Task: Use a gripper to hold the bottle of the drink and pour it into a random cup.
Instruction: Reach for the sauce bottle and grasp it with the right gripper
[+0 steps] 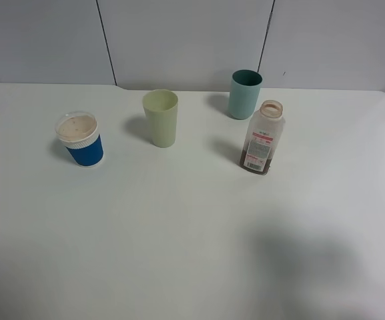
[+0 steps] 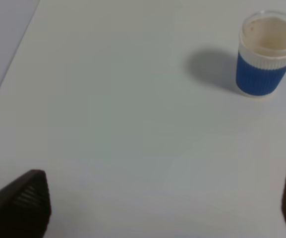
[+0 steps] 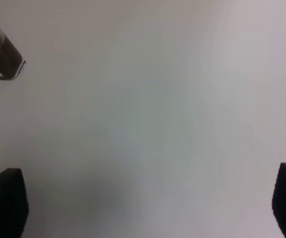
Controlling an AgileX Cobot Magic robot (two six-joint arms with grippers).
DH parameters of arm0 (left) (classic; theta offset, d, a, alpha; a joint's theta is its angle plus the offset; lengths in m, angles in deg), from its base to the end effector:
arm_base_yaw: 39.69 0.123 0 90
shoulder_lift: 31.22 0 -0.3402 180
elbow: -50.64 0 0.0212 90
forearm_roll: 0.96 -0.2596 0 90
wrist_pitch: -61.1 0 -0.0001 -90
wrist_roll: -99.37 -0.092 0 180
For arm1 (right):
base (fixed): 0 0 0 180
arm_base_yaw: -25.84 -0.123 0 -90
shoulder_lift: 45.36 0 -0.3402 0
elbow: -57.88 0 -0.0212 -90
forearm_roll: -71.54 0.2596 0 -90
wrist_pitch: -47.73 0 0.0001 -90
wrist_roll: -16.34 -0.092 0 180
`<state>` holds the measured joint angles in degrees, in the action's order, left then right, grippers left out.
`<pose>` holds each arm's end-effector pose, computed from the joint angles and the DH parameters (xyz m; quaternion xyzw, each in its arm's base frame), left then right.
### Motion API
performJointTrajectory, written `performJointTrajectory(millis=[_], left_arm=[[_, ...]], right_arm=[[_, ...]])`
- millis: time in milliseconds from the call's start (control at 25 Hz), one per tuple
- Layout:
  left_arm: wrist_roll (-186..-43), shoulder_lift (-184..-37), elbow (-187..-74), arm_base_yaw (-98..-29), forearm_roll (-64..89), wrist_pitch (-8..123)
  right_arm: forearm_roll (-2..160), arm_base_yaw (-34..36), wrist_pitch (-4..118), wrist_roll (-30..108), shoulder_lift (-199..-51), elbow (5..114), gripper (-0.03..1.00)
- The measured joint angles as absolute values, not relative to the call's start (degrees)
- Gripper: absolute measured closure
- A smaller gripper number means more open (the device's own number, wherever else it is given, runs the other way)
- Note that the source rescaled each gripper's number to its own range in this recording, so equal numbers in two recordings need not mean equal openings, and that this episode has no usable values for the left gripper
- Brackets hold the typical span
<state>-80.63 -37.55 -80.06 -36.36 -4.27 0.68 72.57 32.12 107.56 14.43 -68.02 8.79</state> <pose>-0.0535 0.0015 0.2842 -0.0258 0.8475 0.0442 0.5283 -0.0051 0.0020 0.2944 0.0661 0.9096 -0.0067 0.4101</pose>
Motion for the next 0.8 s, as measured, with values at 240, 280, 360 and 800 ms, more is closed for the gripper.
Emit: performJointTrajectory(millis=[240,280,360,800], left_arm=[[-80.6,-37.5,-80.1,-36.4,-4.3,0.7],[-80.6,-37.5,-80.1,-36.4,-4.3,0.7],[-80.6,-37.5,-80.1,-36.4,-4.3,0.7],[-80.6,-37.5,-80.1,-36.4,-4.3,0.7]], right_arm=[[73.7,32.1,99.5,13.6,-74.6,12.3,-0.03],[73.8,32.1,97.9,13.6,-75.8,12.7,-0.03],[73.8,32.1,94.8,14.0,-78.1,13.1,-0.03],[75.0,32.1,85.8,22.6,-92.9,13.1,-0.03]])
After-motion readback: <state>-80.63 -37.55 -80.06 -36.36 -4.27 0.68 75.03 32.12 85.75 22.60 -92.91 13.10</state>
